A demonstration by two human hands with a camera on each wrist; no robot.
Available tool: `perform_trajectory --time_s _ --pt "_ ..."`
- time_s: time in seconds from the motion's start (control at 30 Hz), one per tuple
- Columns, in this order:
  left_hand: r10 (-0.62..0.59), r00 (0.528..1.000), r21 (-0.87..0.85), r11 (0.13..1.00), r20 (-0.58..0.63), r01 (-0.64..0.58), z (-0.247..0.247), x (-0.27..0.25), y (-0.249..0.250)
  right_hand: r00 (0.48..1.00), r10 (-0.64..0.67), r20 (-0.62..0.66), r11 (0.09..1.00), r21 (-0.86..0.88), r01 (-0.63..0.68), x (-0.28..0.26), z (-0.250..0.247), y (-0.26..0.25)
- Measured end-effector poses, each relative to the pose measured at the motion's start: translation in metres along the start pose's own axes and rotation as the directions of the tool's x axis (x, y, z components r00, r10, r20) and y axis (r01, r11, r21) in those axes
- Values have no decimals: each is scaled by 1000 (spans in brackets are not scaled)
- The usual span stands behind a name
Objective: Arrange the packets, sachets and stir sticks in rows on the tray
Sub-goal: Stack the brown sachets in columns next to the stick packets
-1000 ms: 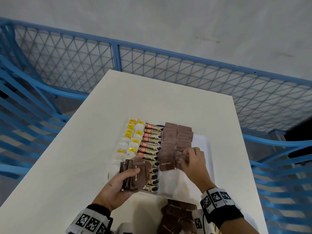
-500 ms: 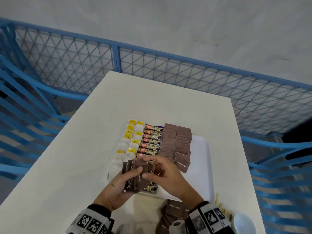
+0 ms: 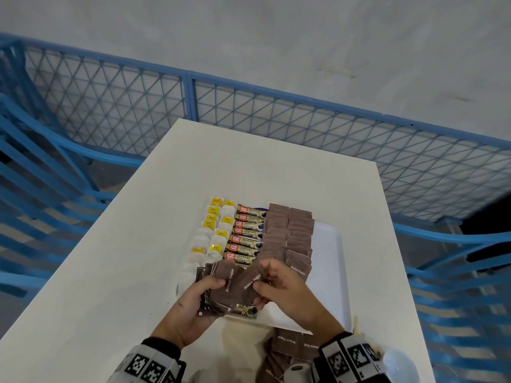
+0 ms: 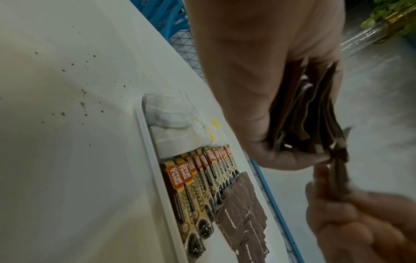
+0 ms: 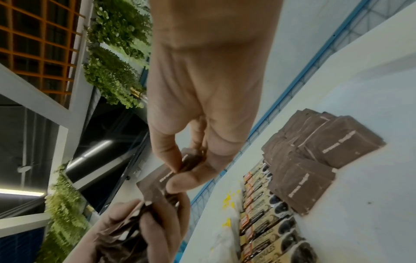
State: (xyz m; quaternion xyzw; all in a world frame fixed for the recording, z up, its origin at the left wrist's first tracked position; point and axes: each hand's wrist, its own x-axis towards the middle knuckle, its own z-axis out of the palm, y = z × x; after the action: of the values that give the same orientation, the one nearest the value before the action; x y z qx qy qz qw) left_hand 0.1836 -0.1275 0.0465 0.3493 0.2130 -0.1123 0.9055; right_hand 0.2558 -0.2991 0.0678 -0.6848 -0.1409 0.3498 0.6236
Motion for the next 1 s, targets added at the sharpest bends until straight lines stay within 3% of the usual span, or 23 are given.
perform_trajectory --time_s 0.07,0.2,0.33,0.47,0.63,1.0 --pt "4 999 -2 1000 -49 -4 -5 2 0 998 39 -39 998 41 -38 -3 -9 3" --pt "15 996 -21 1000 -90 -17 -8 3 2 936 172 -306 979 159 -128 1 -37 26" --pt "6 995 -33 999 -98 -9 -5 3 3 794 201 -574 959 -52 -280 7 -65 56" --pt "-5 993 -32 999 -119 1 -6 6 1 726 202 -657 906 -156 -393 11 -75 72" --pt "4 995 -36 999 -101 -8 -6 4 2 721 155 -676 887 -225 -402 18 -77 72" --pt "3 996 -71 997 -89 -10 -2 6 1 775 71 -628 880 -326 -345 28 -85 74"
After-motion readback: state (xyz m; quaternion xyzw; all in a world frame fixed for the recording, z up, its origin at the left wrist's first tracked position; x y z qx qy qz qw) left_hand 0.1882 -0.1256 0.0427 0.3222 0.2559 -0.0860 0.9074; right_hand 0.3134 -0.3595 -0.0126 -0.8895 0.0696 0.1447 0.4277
